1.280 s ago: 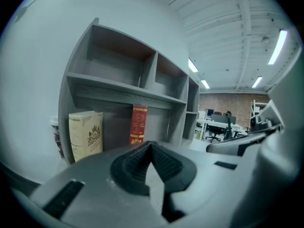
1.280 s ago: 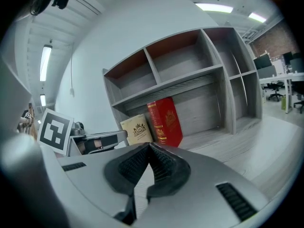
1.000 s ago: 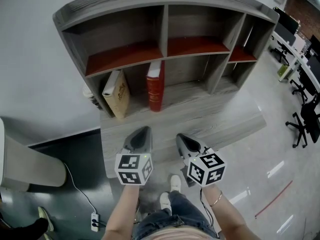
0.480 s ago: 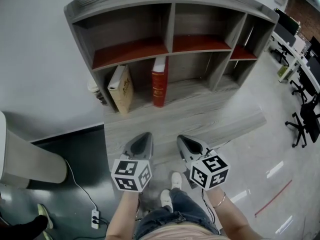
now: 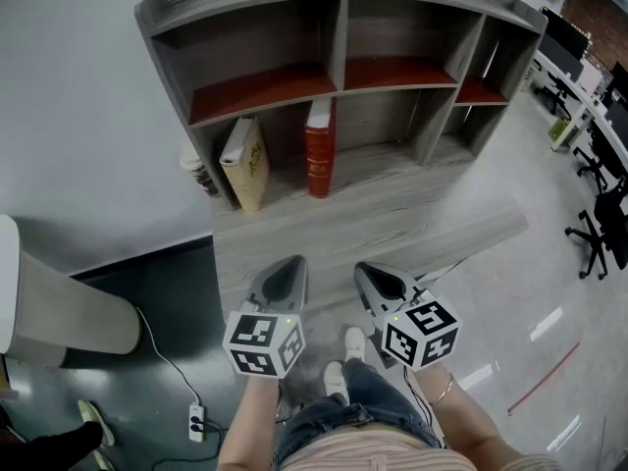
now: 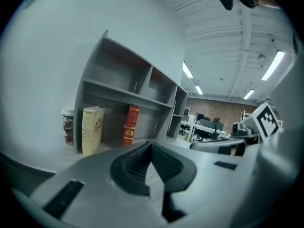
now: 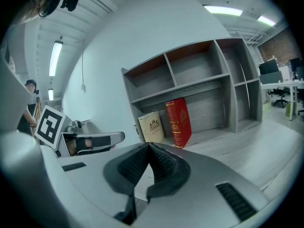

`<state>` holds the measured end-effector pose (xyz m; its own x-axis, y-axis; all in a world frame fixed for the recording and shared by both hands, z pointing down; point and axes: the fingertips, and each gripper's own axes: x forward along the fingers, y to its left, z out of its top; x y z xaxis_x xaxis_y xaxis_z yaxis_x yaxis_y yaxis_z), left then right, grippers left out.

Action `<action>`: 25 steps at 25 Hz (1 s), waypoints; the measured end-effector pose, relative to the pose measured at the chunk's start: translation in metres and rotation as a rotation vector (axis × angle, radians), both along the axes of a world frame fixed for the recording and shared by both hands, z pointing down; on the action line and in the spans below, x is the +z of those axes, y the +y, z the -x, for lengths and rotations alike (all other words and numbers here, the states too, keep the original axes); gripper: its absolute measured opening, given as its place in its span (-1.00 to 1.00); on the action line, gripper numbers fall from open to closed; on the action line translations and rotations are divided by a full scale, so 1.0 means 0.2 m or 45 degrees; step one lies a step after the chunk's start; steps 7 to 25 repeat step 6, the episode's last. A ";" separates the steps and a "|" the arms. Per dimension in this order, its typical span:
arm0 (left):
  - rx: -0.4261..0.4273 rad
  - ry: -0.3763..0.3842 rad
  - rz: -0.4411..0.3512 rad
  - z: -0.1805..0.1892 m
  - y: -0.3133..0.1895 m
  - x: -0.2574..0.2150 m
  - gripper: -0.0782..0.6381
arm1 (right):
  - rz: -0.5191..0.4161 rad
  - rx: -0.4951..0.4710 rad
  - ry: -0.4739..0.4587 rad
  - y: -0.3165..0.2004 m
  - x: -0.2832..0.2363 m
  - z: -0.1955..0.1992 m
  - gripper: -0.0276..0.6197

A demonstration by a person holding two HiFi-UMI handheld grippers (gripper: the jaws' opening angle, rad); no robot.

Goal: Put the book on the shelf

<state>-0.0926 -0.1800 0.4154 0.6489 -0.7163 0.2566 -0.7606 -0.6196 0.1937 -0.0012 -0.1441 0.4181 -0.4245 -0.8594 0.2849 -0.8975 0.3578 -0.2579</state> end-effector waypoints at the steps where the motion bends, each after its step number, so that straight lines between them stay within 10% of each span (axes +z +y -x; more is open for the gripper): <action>1: -0.001 0.002 0.000 0.00 0.01 0.00 -0.75 | -0.001 -0.003 -0.002 0.01 0.00 0.00 -0.89; 25: -0.005 0.026 0.007 -0.01 0.04 0.00 -0.75 | -0.014 -0.007 0.004 0.05 0.00 -0.02 -0.89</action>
